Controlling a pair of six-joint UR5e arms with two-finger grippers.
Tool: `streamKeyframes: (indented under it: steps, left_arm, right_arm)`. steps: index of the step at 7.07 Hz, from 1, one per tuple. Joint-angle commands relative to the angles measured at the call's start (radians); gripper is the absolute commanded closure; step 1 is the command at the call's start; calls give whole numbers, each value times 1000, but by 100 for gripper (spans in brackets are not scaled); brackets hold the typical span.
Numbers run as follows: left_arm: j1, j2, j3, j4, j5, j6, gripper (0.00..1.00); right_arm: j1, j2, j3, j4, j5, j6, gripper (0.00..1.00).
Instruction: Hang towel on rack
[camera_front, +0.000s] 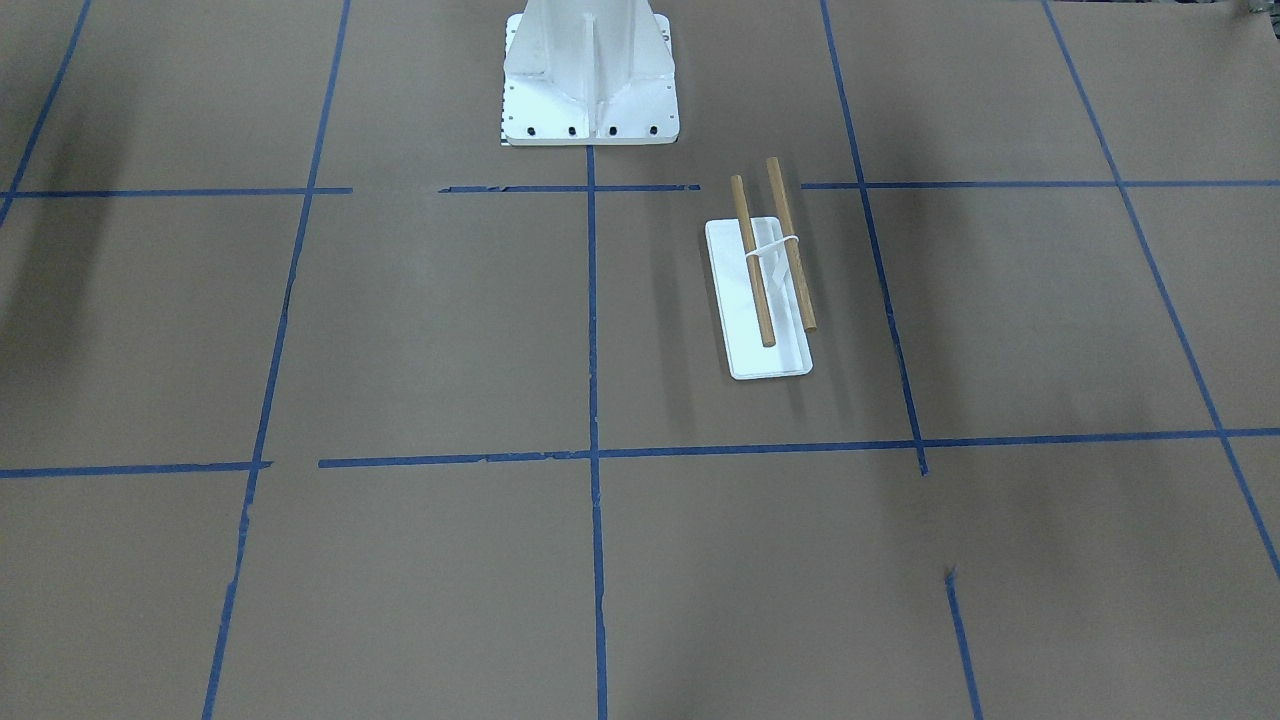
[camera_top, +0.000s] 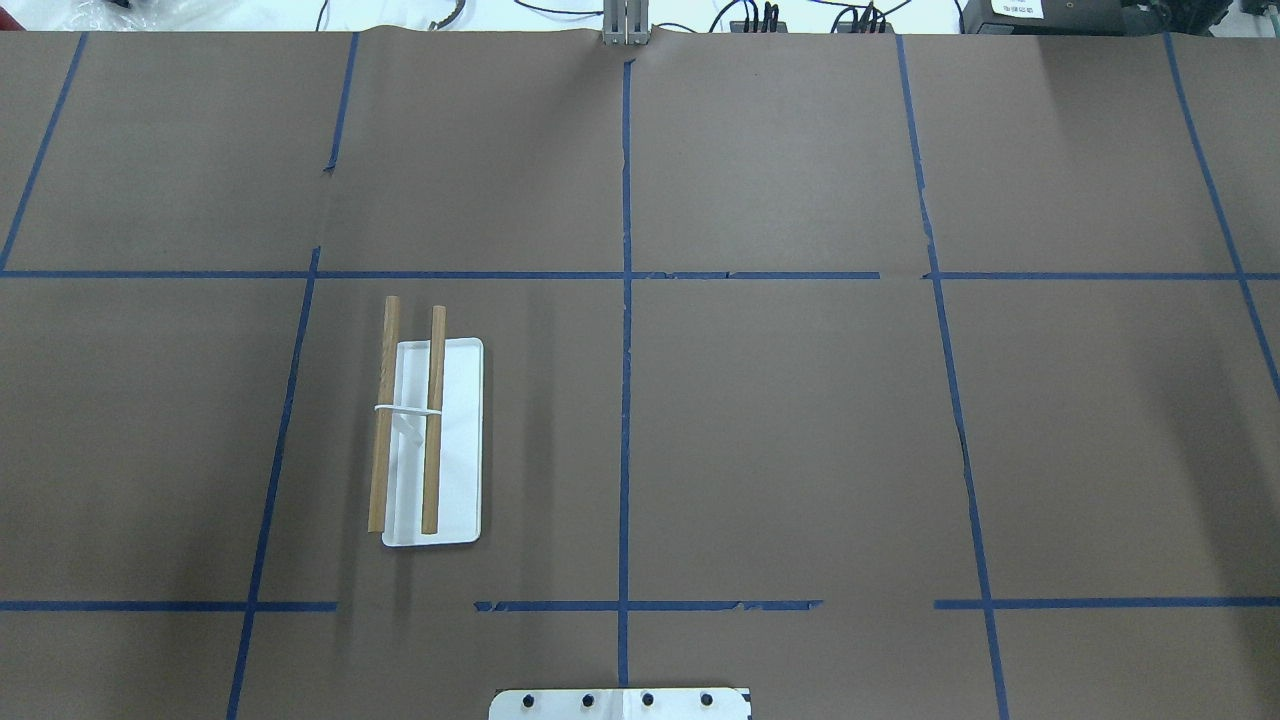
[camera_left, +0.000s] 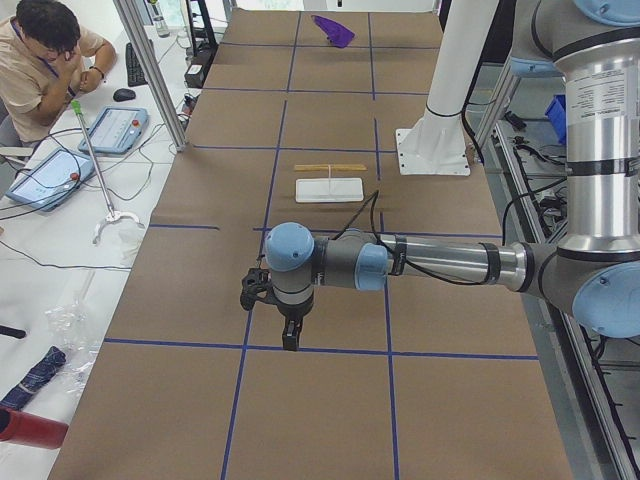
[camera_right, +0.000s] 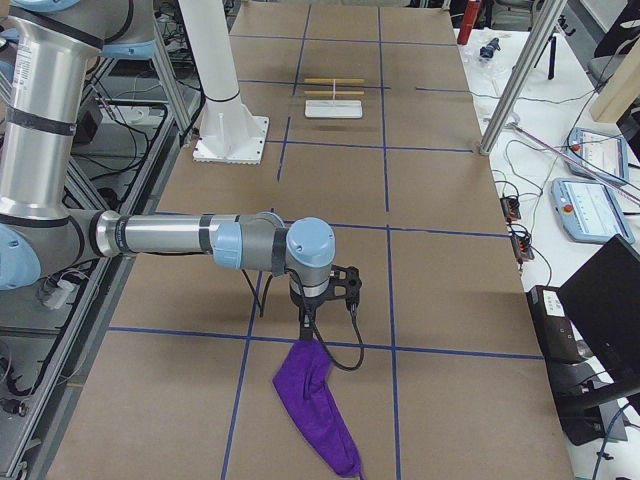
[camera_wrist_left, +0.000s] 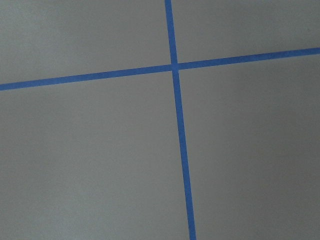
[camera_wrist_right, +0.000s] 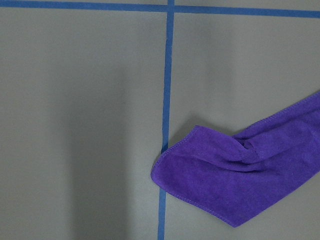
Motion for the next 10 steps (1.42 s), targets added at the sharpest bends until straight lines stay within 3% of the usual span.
streamKeyframes:
  steps: [1,3,6,8,9,10]
  left_arm:
    - [-2,-2,-6,-1,-1,3,0]
    - [-2,0,-17,-5,-1,6,0]
    - [3,-20,-53,-129,6,2,0]
    - [5,-32,-55,-295,-1,0,0]
    - [5,-51,-49,-430,0,-3,0]
    - [3,-43,-31,-622,5,-15,0]
  right_arm:
    - [1,0,0,2,0,0,0]
    - [0,9,2,3,-9,-11,0]
    - [0,3,5,229,-57,-15,0]
    - [-2,-1,-1,389,-9,1,0]
    - [-2,-5,-6,402,85,2,0]
    - [-2,-8,-24,397,107,-20,0]
